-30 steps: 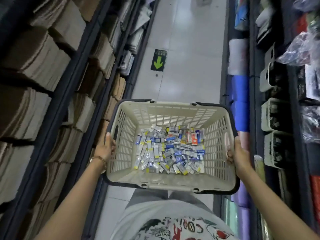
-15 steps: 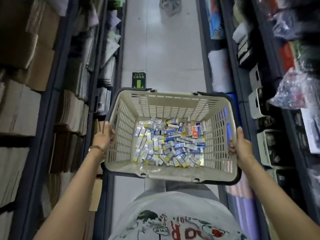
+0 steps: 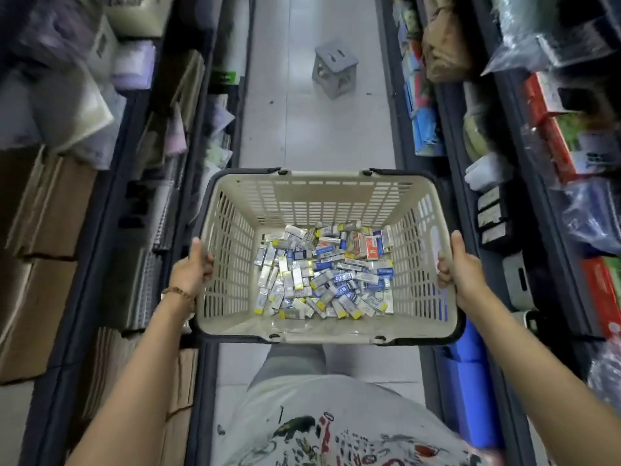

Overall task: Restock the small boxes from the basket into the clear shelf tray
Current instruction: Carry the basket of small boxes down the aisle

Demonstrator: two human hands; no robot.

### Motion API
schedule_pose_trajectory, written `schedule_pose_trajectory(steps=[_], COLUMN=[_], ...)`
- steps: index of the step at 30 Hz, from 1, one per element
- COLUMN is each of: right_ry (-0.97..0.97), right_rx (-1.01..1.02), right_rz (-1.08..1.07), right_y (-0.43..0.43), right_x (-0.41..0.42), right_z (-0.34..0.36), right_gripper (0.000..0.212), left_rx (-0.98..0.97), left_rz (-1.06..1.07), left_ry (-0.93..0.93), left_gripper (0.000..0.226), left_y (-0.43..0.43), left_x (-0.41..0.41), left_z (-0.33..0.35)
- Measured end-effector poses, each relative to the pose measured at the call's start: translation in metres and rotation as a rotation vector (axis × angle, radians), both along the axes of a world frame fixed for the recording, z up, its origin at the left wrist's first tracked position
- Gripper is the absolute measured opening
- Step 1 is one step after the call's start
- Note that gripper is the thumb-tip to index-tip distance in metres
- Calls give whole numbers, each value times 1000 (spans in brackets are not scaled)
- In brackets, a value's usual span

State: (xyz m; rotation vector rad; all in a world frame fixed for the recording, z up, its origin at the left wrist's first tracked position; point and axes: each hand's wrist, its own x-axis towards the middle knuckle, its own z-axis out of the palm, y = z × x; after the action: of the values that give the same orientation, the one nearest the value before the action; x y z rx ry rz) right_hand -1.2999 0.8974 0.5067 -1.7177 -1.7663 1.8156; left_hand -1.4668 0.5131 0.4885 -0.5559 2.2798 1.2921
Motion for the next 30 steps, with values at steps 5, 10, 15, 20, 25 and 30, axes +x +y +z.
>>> schedule_pose_trajectory(steps=[5,10,15,20,25,30], right_ry=[8,-5,-22,-17,27,82], right_rx=[-13,-27,-26,-28,-4,10], right_rz=[-72,-115,-112,-41,5,86], right_y=[42,94,158,226,279,324], right_x=[-109,-211,-322,-445,-574,-704], right_z=[13,16,6,10,17,3], right_gripper=[56,54,54,55,55,54], left_rx=[14,17,-20,-14,-1,-8], left_rz=[-70,-152,-164,-115,-42,-26], left_ry=[-36,-30,11,-5,-1,-3], left_gripper=[54,57,58,59,59,58], left_y=[49,113,183,238,273,309], left_x=[-135,-258,-368,-470,-576,-686], left_z=[11,18,13,20,19,10])
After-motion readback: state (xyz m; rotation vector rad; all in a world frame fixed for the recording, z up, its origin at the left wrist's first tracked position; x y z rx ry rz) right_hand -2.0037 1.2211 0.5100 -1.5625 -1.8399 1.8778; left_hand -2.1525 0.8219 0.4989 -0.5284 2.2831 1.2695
